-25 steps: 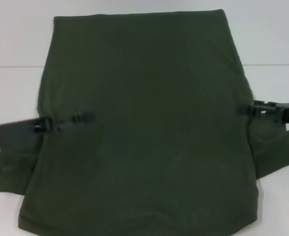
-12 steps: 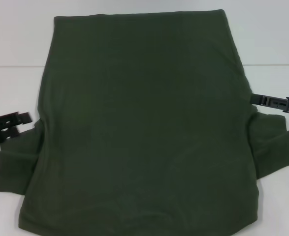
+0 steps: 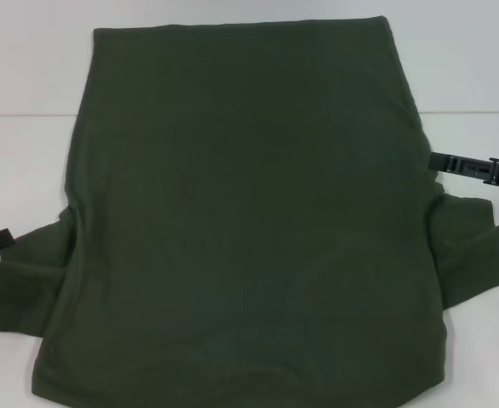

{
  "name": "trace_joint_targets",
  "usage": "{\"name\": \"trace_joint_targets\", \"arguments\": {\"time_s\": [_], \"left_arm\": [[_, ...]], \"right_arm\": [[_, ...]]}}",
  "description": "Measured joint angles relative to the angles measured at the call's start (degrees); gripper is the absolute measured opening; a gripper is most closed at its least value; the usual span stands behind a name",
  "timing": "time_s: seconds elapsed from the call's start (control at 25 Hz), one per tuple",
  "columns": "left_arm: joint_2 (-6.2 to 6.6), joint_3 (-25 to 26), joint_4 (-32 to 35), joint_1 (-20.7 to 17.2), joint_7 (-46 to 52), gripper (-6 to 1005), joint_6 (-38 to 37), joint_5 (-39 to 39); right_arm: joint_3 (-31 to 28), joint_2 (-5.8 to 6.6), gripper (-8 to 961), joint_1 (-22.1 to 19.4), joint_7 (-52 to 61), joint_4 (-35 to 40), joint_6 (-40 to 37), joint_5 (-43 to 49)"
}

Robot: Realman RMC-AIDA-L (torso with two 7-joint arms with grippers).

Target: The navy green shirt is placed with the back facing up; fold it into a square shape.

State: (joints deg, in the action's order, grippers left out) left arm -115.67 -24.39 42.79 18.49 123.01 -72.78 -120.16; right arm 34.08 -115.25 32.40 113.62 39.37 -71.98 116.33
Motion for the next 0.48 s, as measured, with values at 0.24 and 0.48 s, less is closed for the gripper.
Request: {"name": "trace_joint_targets", "arguments": {"time_s": [0.24, 0.48], "left_arm": [[0.00, -0.1, -0.7, -0.8, -0.4, 719, 0.3, 0.0], [-0.66, -0.4, -0.7, -1.0, -0.7, 711, -1.1, 0.0]], "right_arm": [[-0.4, -0.01, 945, 0.0, 0.0, 0.0, -0.1, -0.1], [-0.4, -0.06, 944, 0.0, 0.2, 0.0, -0.2, -0.1]]}}
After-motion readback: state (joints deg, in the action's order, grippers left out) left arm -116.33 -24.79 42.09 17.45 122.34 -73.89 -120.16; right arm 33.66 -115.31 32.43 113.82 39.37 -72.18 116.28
